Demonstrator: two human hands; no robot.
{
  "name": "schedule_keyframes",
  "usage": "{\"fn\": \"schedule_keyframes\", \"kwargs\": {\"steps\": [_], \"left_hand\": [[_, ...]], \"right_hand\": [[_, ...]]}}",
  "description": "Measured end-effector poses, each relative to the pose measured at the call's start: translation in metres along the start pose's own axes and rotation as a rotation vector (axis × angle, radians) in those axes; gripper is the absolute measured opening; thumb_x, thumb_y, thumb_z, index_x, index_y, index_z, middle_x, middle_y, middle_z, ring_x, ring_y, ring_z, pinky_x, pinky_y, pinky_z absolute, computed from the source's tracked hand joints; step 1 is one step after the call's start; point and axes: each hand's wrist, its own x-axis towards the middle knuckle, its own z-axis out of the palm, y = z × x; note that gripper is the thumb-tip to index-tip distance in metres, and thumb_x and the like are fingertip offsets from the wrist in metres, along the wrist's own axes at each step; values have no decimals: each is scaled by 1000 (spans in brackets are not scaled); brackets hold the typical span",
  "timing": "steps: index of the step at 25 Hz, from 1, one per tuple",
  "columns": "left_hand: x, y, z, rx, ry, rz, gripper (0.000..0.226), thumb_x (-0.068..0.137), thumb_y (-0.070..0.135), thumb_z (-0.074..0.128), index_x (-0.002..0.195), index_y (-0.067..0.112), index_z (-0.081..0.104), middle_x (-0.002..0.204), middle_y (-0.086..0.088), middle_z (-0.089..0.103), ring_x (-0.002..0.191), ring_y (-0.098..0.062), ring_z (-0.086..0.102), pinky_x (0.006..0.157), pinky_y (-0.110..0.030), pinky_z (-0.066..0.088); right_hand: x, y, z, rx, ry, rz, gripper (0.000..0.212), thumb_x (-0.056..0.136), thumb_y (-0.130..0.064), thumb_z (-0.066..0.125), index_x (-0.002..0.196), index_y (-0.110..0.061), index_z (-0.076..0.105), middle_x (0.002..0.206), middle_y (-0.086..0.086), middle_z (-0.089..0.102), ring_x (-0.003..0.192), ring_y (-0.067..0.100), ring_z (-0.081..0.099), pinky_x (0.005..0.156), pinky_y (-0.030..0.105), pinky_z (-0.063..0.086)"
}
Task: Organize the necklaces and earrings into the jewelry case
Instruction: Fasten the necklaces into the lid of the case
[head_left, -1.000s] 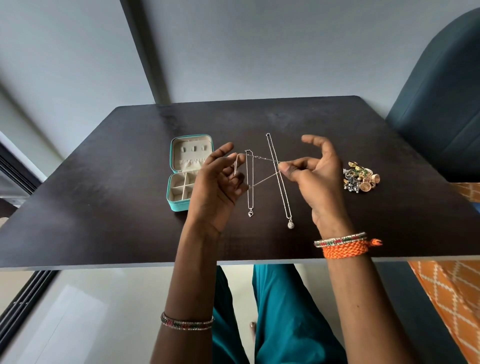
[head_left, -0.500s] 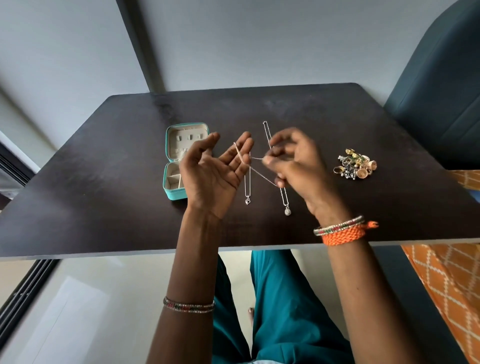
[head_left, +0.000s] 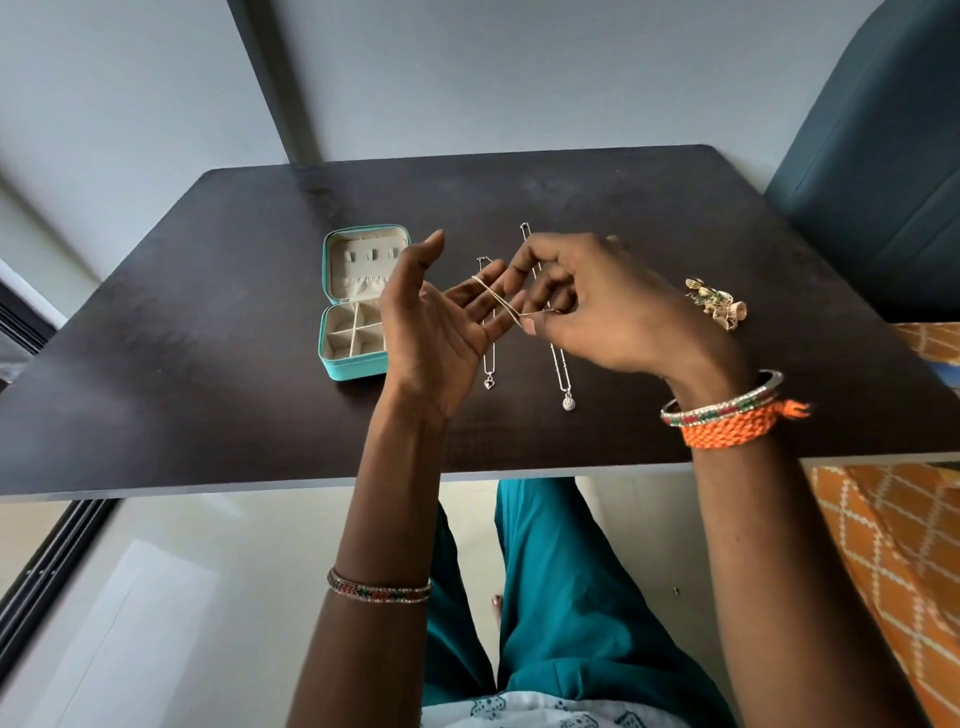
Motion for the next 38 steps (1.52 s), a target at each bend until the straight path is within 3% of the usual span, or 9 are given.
{"fn": "schedule_keyframes", "kwargs": {"steps": [3, 8, 16, 21, 27, 31, 35, 36, 38], "left_hand": [[3, -3, -1, 159, -26, -87, 19, 89, 30, 47, 106, 23, 42, 111, -27, 53, 97, -37, 58, 82, -40, 54], [3, -4, -4, 62, -106, -128, 51, 82, 27, 49, 129, 6, 43, 93, -17, 58, 81, -24, 62, 80, -32, 54], [5, -14, 1, -89, -8, -32, 31, 83, 21, 45, 111, 7, 47, 82, -11, 61, 73, -19, 62, 75, -28, 53], [4, -17, 8, -125, 59, -64, 23, 89, 17, 39, 104, 4, 51, 77, -9, 55, 60, -13, 54, 56, -17, 49], [-2, -16, 12, 1, 58, -20, 26, 90, 19, 38, 115, 13, 45, 82, -17, 65, 57, -14, 53, 56, -18, 47], [-8, -14, 16, 29, 1, -6, 14, 99, 30, 28, 99, 23, 40, 93, -25, 61, 64, -18, 54, 57, -21, 42], [-13, -11, 19, 155, -39, -63, 59, 99, 35, 21, 80, 18, 74, 88, -20, 64, 69, -16, 51, 59, -21, 33], [-12, -12, 18, 159, -36, -64, 53, 98, 35, 25, 91, 17, 74, 97, -27, 62, 70, -16, 51, 60, -21, 34], [-8, -11, 15, 74, -34, -46, 53, 88, 31, 41, 140, 19, 35, 111, -36, 53, 70, -20, 53, 57, -22, 42]], "right_hand": [[6, 3, -6, 95, 80, -31, 22, 77, -3, 72, 88, -19, 64, 77, -4, 70, 63, 0, 62, 61, 15, 51], [18, 10, -16, 274, 92, -71, 14, 81, -3, 70, 86, -15, 64, 82, 4, 69, 57, 1, 62, 46, 15, 44], [6, 10, 3, 486, 238, -85, 16, 84, -2, 67, 81, -16, 61, 89, 4, 73, 45, 4, 59, 34, 21, 41], [14, 16, 11, 580, 360, -126, 15, 80, -4, 72, 78, -16, 64, 82, 6, 75, 64, 30, 70, 36, 21, 41], [21, 17, 13, 620, 445, -4, 21, 77, 3, 73, 74, -14, 62, 69, 4, 71, 43, 6, 56, 38, 18, 40], [23, 31, 15, 629, 388, 184, 7, 89, -7, 61, 86, -13, 62, 72, 0, 72, 58, 10, 65, 45, 22, 47], [16, 36, 20, 859, 134, 392, 25, 99, -19, 47, 84, -9, 65, 68, -1, 66, 59, 10, 63, 70, 38, 55], [13, 36, 19, 969, 62, 414, 27, 99, -22, 46, 82, -8, 63, 68, 1, 64, 60, 12, 63, 75, 41, 55], [8, 35, 15, 1146, -43, 424, 29, 99, -25, 45, 80, -10, 60, 65, 2, 63, 59, 15, 64, 70, 35, 57]]}}
